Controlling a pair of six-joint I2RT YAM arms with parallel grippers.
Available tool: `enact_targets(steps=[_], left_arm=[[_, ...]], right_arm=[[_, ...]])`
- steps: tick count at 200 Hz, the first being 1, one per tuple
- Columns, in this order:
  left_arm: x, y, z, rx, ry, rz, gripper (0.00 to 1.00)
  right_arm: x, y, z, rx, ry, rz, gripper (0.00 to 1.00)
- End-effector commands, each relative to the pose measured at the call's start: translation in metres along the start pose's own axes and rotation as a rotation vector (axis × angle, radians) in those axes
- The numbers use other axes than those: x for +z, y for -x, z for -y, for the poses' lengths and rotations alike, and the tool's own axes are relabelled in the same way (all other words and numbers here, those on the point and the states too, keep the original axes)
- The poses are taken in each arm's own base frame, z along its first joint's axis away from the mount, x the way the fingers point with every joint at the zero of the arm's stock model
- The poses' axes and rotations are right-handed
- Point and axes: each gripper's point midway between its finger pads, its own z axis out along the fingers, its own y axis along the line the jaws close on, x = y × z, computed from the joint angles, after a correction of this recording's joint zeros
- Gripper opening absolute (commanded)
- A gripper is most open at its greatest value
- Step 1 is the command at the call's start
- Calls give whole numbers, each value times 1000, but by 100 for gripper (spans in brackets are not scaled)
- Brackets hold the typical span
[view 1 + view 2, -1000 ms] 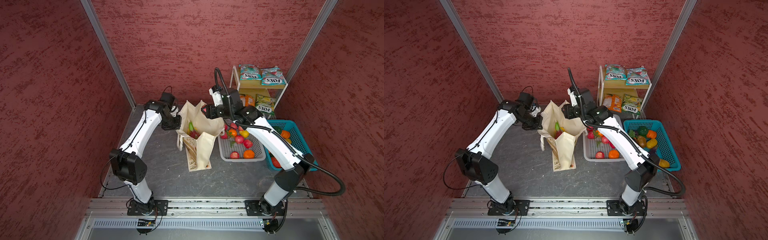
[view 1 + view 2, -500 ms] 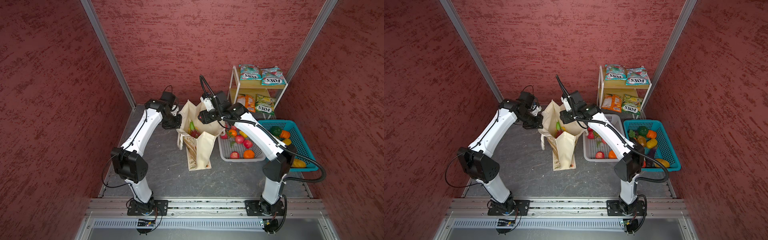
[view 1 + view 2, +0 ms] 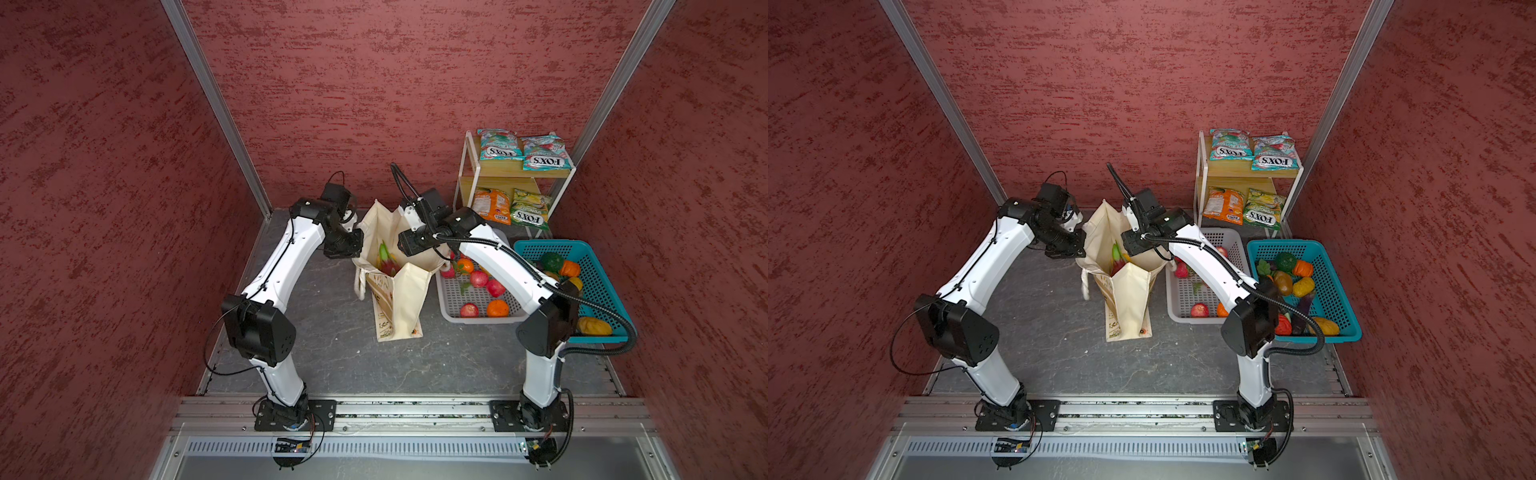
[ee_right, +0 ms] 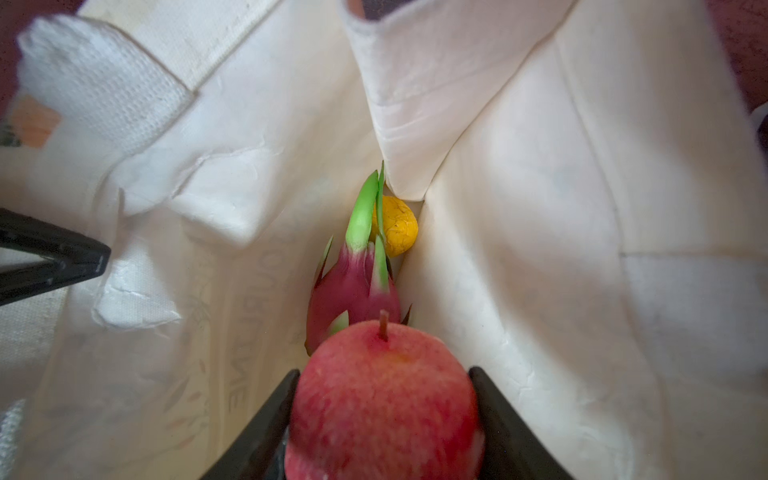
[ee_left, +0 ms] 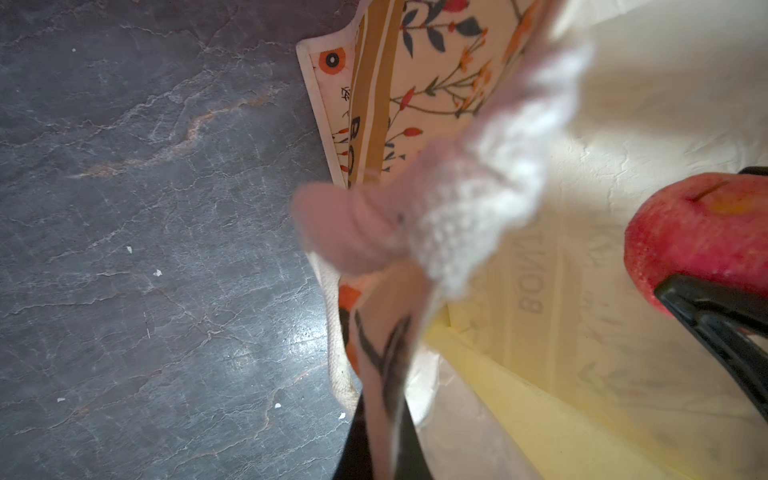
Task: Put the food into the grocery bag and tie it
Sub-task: 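Lower the apple into the bag and open the right gripper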
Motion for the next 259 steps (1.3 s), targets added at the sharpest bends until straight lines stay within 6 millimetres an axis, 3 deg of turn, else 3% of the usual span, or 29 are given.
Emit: enact_targets(steps=[1,113,201,238,259], left_arm=[[-3,3,-2,15,2,29,0],[-2,4,-2,11,-3,40,0],[-2,6,-2,15,-7,41,0],[-3,6,-5,10,-4,47,0],[-4,5,-6,8,-2,47,0]], right_arm=[[9,-10,-6,-34,15,-43,57],[29,-57,-20,-56,47,-178,59],[60,-80,-21,-14,41,-270,60],[65,-87,-17,-13,22,-296,64],[66,-89,-16,-9,15,-299,70]])
